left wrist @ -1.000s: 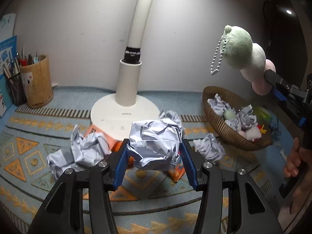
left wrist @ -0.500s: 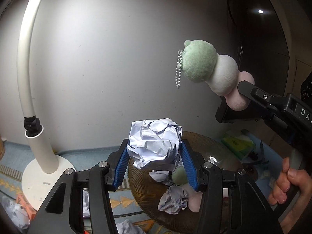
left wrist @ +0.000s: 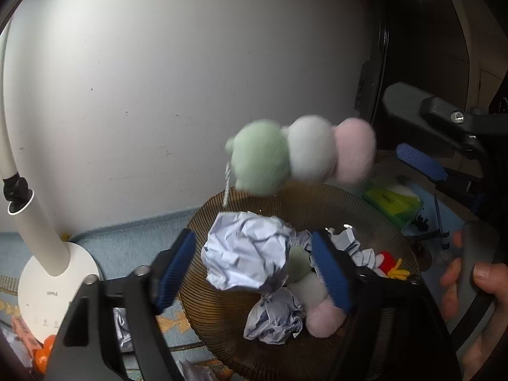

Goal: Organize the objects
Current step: 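Carry the plush skewer and paper ball into the glass bowl and open both tools, then move both tools back over the remaining paper balls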

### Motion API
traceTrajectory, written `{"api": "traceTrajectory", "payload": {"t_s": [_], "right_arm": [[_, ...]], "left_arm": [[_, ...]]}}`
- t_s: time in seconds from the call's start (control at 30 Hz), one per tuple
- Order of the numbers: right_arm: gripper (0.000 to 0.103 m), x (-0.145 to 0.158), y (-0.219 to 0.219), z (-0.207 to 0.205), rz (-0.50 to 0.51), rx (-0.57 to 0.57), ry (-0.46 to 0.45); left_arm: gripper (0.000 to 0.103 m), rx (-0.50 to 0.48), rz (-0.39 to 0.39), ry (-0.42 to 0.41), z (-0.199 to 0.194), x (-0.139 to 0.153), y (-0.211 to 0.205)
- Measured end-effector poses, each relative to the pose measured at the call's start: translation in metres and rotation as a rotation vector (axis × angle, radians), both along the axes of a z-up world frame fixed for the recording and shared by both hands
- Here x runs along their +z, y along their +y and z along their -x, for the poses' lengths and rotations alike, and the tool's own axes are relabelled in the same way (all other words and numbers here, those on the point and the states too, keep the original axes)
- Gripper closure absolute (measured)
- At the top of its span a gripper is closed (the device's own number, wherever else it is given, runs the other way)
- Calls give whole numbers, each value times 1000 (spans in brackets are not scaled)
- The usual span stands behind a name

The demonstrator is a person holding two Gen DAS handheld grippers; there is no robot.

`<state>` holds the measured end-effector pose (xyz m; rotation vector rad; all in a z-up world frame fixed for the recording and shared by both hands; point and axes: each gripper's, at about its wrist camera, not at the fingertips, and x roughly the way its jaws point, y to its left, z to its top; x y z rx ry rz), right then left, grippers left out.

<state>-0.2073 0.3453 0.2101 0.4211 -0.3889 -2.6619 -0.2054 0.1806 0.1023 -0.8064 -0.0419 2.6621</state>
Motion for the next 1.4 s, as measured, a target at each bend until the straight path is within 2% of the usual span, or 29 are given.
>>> {"api": "traceTrajectory", "payload": {"t_s": [0.13,0.33,0.53,0.7,0.83,0.9,0.97,1.07,1.17,1.23,1.4], "right_arm": [[0,1,-6,3,-17,0,-13],[0,-3,-14,10,-58,7,-47],[0,2,-17,3,-91,24,-36],[0,28,-27,-17,-115,54,13],[0,56,-42,-49,-140,89,58],[0,57,-55,-64,-140,120,26],[0,44,-70,-82,-158,146,-20],[0,3,-100,-103,-259,200,-115],[0,-46,-130,-119,-379,228,-228],[0,-72,-147,-130,-433,256,-274],[0,-127,-178,-130,-579,256,-399]], "left_arm": [[0,20,45,9,-1,-3,6],[0,17,33,3,-1,-2,4],[0,18,42,7,-5,6,-4],[0,42,38,16,-17,25,-20],[0,79,37,44,-46,44,-52],[0,94,90,39,-64,50,-76],[0,151,181,48,-81,53,-104],[0,258,282,33,-104,51,-153],[0,336,286,-25,-122,38,-201],[0,348,273,-72,-133,23,-227],[0,353,313,-221,-143,-39,-250]]}}
